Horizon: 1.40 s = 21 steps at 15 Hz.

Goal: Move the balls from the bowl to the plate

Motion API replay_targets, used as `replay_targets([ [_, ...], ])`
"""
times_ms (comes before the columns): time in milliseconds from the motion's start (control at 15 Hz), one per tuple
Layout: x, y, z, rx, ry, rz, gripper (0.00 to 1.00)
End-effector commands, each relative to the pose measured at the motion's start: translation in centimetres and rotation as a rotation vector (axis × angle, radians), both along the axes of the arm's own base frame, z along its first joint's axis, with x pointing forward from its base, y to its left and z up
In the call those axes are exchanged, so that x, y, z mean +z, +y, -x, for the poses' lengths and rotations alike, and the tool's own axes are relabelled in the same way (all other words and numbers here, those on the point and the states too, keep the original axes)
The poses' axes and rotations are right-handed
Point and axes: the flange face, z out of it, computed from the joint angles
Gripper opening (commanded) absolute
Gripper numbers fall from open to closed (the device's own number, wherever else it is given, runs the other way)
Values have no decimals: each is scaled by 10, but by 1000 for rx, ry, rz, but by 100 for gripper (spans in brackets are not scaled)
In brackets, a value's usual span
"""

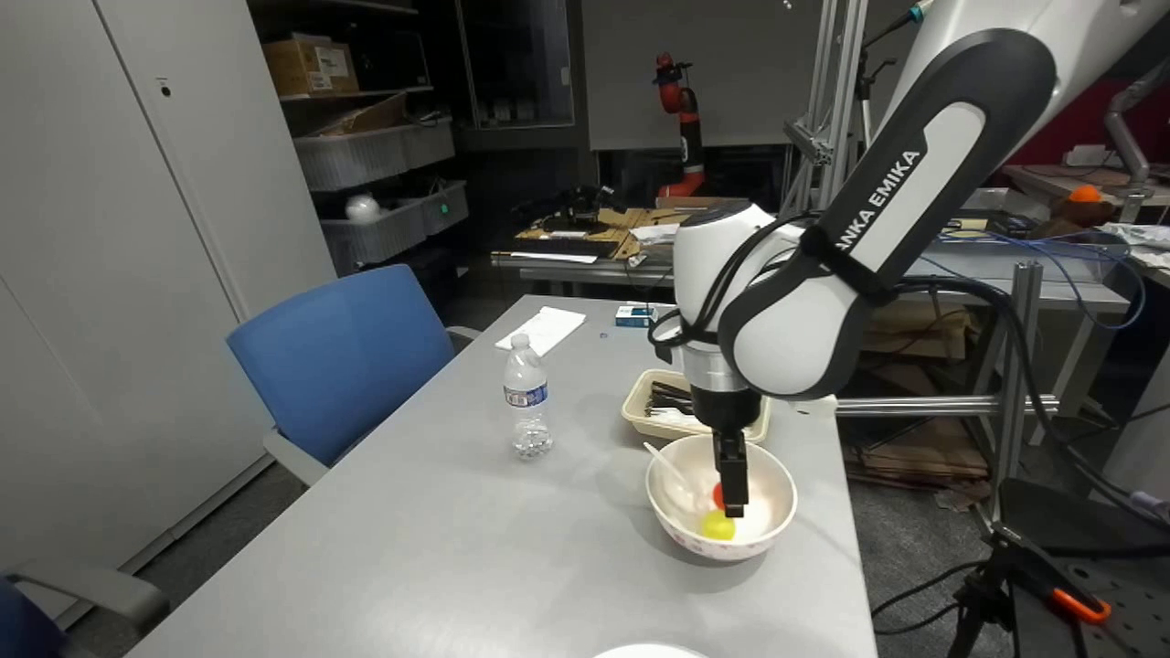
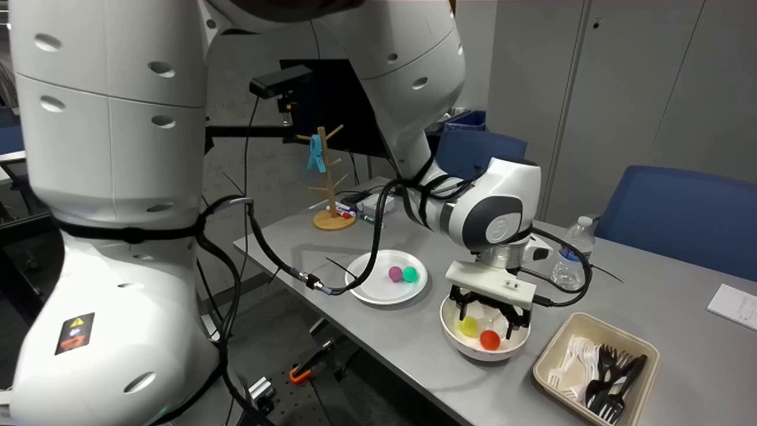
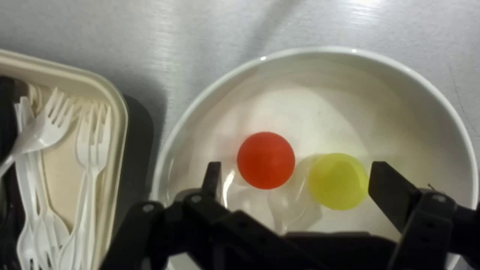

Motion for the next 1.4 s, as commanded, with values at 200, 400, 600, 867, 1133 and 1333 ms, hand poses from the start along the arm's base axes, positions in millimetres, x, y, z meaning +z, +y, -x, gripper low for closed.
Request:
replay_targets([
  [200, -14, -8, -12, 224, -30, -88, 100],
  [400, -17, -15, -13, 291, -13, -165, 100],
  [600, -21, -21, -13, 374, 7, -207, 100],
  [867, -20, -24, -13, 459, 36, -203, 100],
  [1133, -22, -24, -12, 492, 44, -210, 68],
  [1333, -23, -22, -12, 520, 42, -211, 53],
])
